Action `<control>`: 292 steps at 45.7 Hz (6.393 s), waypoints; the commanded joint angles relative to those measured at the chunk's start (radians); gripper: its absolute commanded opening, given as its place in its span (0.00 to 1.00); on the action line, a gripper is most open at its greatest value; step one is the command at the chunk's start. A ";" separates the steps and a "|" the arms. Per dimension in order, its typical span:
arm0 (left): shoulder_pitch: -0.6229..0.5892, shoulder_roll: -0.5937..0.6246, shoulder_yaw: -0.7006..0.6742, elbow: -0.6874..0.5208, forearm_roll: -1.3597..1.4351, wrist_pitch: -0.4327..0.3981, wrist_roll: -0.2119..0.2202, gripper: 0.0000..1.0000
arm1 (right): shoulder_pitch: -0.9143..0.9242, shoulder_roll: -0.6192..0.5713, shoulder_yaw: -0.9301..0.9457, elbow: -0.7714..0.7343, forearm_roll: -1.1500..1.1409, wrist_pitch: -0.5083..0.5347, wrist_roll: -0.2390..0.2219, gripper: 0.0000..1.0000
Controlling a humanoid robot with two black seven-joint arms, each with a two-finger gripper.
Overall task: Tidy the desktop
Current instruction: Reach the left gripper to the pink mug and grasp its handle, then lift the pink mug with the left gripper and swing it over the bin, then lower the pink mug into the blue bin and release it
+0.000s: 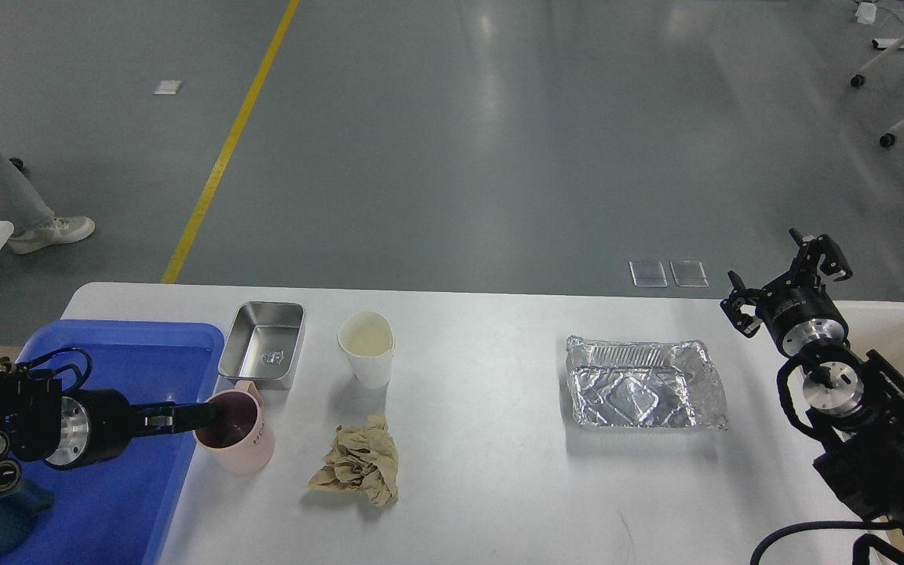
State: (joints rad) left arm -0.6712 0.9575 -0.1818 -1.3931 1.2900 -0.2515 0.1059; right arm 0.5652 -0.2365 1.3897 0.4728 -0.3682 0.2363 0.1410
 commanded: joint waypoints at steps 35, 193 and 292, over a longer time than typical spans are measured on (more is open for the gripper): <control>-0.094 -0.134 0.036 0.069 -0.018 -0.270 0.078 0.21 | -0.007 -0.004 0.000 0.004 0.000 0.000 0.000 1.00; -0.199 0.280 0.407 0.017 -0.340 -0.161 0.032 0.00 | 0.005 -0.011 -0.020 0.006 0.000 0.000 0.000 1.00; -0.481 0.599 -0.306 -0.046 -0.455 -0.474 0.009 0.87 | 0.012 -0.011 -0.040 0.010 0.000 -0.006 0.000 1.00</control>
State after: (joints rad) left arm -1.1145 1.5200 -0.4848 -1.4386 0.8439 -0.7258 0.1183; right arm 0.5774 -0.2457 1.3499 0.4834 -0.3682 0.2303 0.1412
